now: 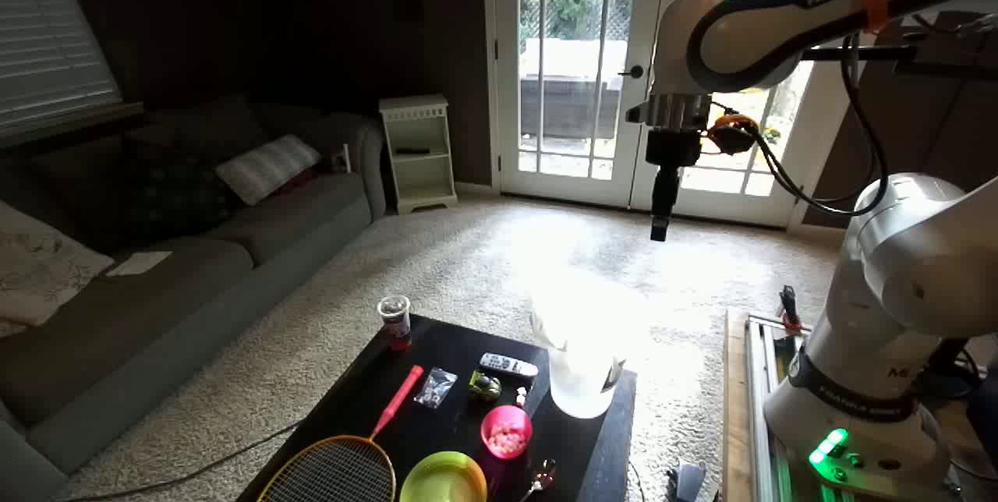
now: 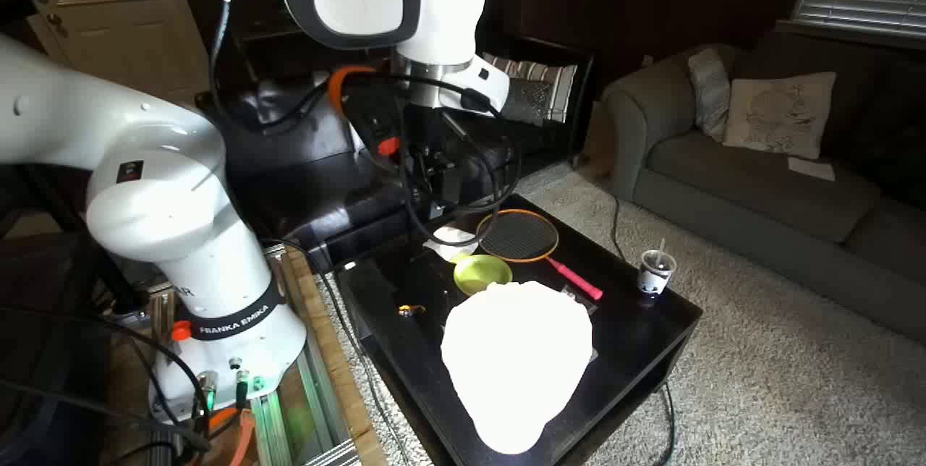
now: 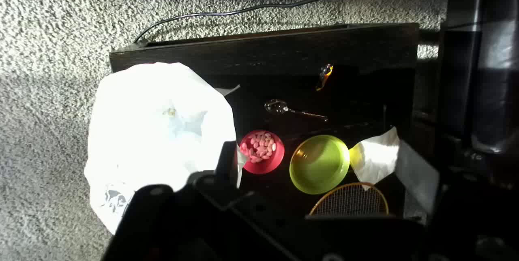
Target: Move the orange and black object to the left.
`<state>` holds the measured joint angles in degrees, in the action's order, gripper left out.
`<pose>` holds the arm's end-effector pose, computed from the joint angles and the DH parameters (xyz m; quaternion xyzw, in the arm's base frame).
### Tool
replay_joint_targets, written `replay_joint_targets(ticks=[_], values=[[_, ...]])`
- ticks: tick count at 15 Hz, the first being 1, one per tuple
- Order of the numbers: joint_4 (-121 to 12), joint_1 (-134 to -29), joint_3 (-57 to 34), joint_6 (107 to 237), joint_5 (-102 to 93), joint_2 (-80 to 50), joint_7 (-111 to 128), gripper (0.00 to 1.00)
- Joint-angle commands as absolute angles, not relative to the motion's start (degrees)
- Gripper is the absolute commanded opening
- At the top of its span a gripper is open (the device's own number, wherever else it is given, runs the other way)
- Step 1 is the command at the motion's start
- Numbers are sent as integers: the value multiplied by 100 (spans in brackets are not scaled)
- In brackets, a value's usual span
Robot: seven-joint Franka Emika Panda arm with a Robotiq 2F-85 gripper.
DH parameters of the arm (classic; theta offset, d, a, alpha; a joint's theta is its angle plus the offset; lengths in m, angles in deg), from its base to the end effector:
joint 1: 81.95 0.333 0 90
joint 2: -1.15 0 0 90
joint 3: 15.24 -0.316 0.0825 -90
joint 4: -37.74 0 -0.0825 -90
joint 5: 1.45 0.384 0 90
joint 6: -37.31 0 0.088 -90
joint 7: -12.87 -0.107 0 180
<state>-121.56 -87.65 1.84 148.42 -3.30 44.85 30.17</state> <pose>0.2838 -0.1114 0.4046 -0.9950 -0.0036 0.0205 0.0981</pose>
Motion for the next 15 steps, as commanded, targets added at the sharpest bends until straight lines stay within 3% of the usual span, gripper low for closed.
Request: replay_joint_targets(ticks=[1, 7, 15], values=[[-12156, -8848, 104, 14834, -271, 4455, 3070, 100], [-12162, -8849, 103, 14835, -271, 4417, 3071, 100], [-12143, -7372, -930, 15523, 335, 3650, 3151, 100]])
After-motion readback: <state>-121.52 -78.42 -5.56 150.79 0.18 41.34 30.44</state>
